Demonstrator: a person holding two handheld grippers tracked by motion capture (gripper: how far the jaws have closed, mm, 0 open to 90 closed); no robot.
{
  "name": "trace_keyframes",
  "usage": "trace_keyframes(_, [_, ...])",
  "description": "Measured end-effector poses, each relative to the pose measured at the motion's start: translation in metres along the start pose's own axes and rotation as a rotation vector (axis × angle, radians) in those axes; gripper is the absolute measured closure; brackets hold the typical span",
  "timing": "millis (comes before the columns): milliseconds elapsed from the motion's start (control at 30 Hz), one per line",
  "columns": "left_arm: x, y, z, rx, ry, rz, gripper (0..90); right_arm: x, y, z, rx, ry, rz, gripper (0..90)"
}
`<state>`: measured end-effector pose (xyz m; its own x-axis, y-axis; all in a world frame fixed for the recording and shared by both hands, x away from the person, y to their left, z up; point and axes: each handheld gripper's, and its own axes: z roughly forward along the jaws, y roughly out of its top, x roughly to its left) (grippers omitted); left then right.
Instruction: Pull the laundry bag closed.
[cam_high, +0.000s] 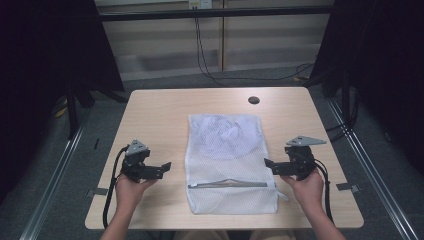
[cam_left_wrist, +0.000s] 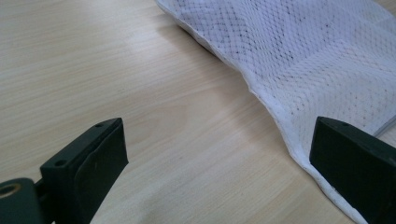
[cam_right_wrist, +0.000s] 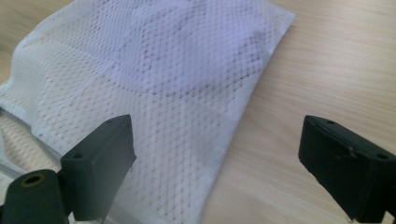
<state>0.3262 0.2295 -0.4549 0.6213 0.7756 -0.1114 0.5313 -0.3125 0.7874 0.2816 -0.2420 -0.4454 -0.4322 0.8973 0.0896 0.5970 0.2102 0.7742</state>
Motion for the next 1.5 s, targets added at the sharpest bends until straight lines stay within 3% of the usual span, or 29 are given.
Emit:
trace_keyframes(167, [0.002, 0.001, -0.003, -0.011, -0.011, 0.008, 4.5, 0.009, 0.002, 0.005, 0.031, 0.018, 0.006, 10.2])
trace_keyframes(467, [0.004, -0.001, -0.005, 0.007, -0.026, 0.012, 4.3, 0.041, 0.014, 0.015, 0.039, 0.121, 0.014, 10.8])
trace_keyframes(667, [0.003, -0.001, -0.008, 0.004, -0.054, 0.015, 5.3, 0.061, 0.020, 0.028, 0.064, 0.163, 0.044, 9.5])
trace_keyframes(1000, [-0.002, -0.002, -0.009, 0.018, -0.066, 0.020, 5.5, 0.089, 0.024, 0.047, 0.092, 0.244, 0.045, 12.8])
trace_keyframes(1500, [-0.006, -0.003, -0.005, 0.058, -0.107, 0.042, 4.7, 0.119, 0.029, 0.067, 0.132, 0.308, 0.024, 16.3])
